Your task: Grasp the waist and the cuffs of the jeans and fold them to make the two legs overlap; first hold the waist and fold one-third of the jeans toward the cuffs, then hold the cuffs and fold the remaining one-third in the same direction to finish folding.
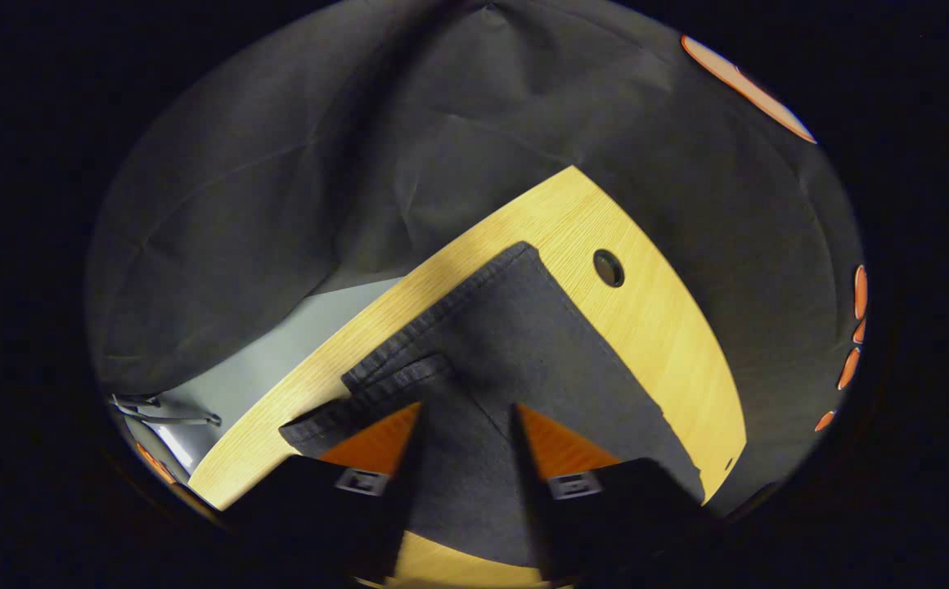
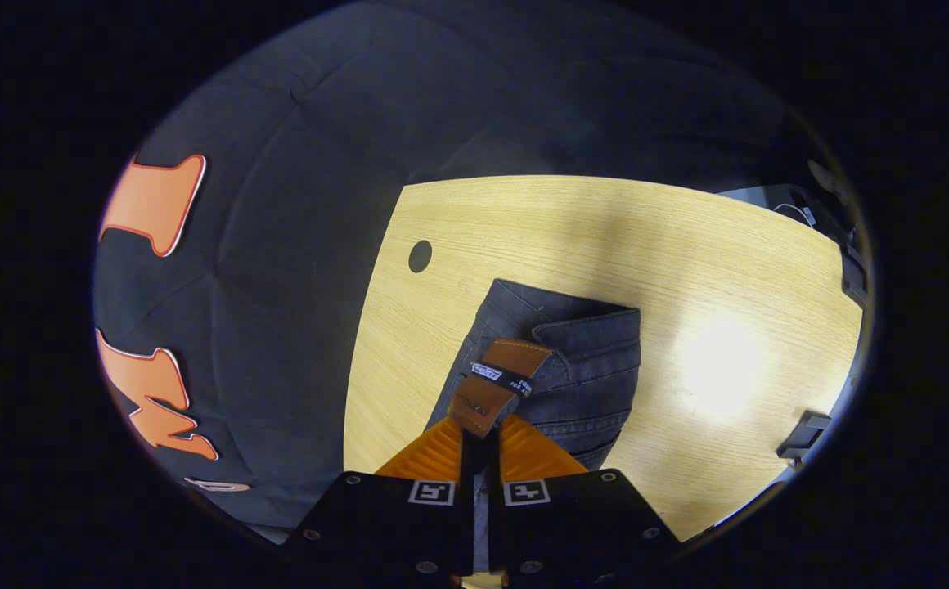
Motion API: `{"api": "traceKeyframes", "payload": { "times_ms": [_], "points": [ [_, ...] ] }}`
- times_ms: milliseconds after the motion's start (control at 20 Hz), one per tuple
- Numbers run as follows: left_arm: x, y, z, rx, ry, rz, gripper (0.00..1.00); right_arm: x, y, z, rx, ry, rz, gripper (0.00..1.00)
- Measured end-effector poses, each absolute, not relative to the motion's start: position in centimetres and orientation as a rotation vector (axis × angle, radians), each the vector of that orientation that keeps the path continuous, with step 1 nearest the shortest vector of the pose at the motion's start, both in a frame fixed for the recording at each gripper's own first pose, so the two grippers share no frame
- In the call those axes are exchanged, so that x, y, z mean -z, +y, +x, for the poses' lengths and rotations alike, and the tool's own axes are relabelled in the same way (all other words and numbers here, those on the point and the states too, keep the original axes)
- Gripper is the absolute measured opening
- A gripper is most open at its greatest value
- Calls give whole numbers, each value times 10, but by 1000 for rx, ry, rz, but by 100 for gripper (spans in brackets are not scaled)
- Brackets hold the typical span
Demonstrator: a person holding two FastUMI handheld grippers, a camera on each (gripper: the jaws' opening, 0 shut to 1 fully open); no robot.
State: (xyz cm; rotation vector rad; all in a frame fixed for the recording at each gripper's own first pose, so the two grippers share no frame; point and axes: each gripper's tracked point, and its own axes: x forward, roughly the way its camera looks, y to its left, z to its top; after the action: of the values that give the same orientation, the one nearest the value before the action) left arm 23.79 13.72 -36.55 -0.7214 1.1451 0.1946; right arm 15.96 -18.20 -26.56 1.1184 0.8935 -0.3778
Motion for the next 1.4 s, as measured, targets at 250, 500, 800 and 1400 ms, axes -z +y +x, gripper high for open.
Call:
{"api": "traceKeyframes", "payload": {
  "times_ms": [250, 500, 800, 1400],
  "points": [
    [407, 143, 232, -353, 1319, -588, 77, 272, -183, 159, 376, 903, 1110, 8],
    [401, 144, 229, -368, 1318, -554, 42, 278, -186, 156, 382, 910, 1095, 8],
    [358, 141, 254, -217, 1111, -742, 3, 278, -186, 158, 382, 900, 1117, 8],
    [317, 149, 257, -170, 1027, -863, 3, 258, -186, 160, 324, 878, 1145, 7]
  ]
}}
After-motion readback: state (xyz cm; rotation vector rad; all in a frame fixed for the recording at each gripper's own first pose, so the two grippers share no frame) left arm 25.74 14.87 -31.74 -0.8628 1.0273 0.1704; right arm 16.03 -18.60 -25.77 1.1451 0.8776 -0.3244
